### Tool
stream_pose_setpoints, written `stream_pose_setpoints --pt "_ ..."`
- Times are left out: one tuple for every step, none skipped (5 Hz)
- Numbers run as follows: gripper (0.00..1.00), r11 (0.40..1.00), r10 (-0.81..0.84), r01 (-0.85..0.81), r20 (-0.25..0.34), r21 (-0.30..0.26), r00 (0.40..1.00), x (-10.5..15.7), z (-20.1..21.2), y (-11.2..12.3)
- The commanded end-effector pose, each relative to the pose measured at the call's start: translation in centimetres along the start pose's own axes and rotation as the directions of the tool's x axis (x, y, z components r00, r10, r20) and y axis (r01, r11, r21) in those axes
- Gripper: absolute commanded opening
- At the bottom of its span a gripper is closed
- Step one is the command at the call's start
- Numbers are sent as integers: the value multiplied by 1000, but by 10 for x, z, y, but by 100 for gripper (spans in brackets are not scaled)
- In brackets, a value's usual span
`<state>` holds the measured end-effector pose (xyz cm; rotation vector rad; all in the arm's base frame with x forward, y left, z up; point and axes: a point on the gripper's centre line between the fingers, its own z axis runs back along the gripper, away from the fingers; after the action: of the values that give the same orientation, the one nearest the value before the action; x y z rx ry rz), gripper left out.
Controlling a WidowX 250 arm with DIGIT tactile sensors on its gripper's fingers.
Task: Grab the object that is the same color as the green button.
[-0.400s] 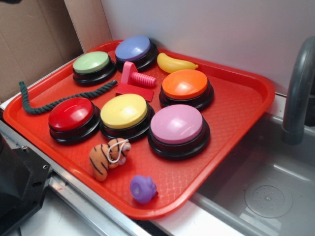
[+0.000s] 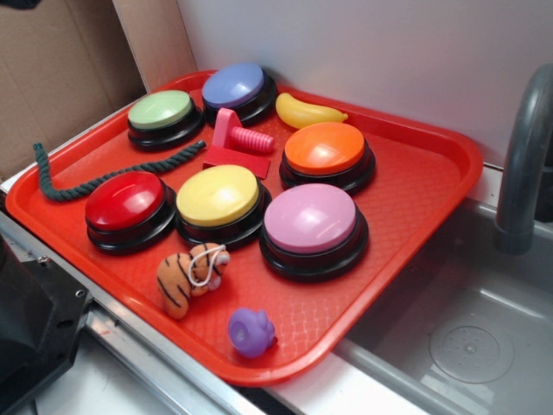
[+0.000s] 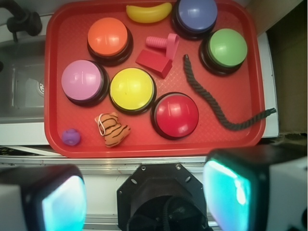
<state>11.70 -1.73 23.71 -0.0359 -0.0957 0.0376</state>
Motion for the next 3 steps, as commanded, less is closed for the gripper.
stream_pose_setpoints --pt "100 931 361 -356 61 -75 931 18 -31 47" --pt "100 838 545 -546 84 -14 834 23 -61 76" --pt "100 691 715 -723 167 -20 679 21 -89 102"
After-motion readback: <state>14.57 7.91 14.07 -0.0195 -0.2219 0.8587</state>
